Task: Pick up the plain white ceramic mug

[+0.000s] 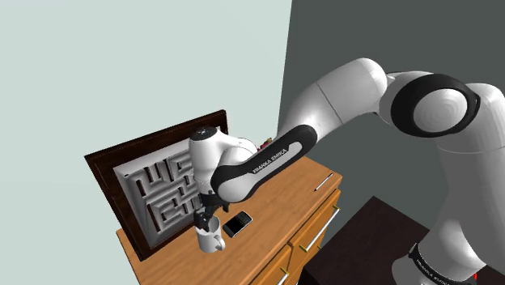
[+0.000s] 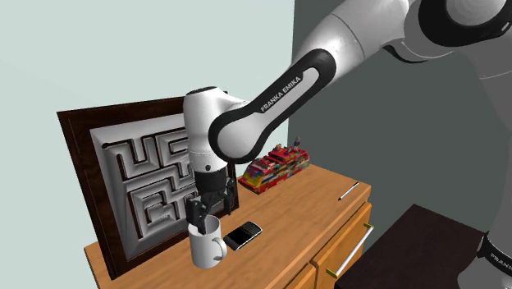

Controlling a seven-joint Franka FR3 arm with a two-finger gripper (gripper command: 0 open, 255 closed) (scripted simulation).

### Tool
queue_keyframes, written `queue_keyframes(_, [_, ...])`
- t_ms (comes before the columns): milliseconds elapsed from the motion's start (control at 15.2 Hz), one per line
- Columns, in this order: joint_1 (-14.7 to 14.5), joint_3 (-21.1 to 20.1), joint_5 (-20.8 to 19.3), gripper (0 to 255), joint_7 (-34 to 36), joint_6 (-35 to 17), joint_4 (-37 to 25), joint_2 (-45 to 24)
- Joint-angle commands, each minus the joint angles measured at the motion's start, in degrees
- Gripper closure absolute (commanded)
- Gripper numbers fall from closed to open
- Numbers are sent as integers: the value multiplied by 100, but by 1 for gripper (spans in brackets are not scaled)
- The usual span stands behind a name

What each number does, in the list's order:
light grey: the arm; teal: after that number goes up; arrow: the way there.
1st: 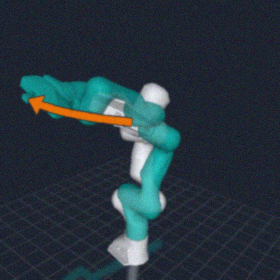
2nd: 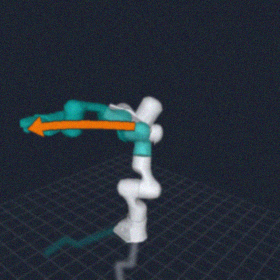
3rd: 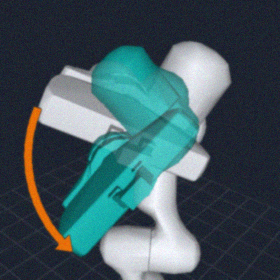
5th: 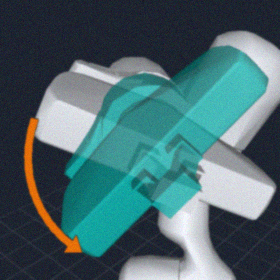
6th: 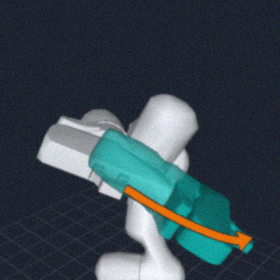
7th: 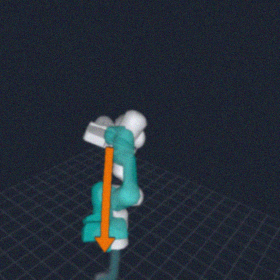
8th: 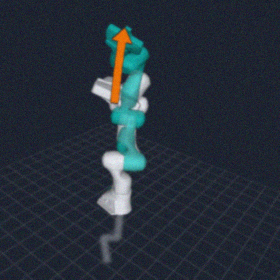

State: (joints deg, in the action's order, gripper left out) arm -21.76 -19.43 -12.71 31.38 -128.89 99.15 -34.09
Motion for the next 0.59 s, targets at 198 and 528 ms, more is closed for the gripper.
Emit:
queue_keyframes(198, [-24, 38, -50, 255, 23, -139, 4, -136])
queue_keyframes(528, [-28, 40, -53, 255, 27, -141, -4, -147])
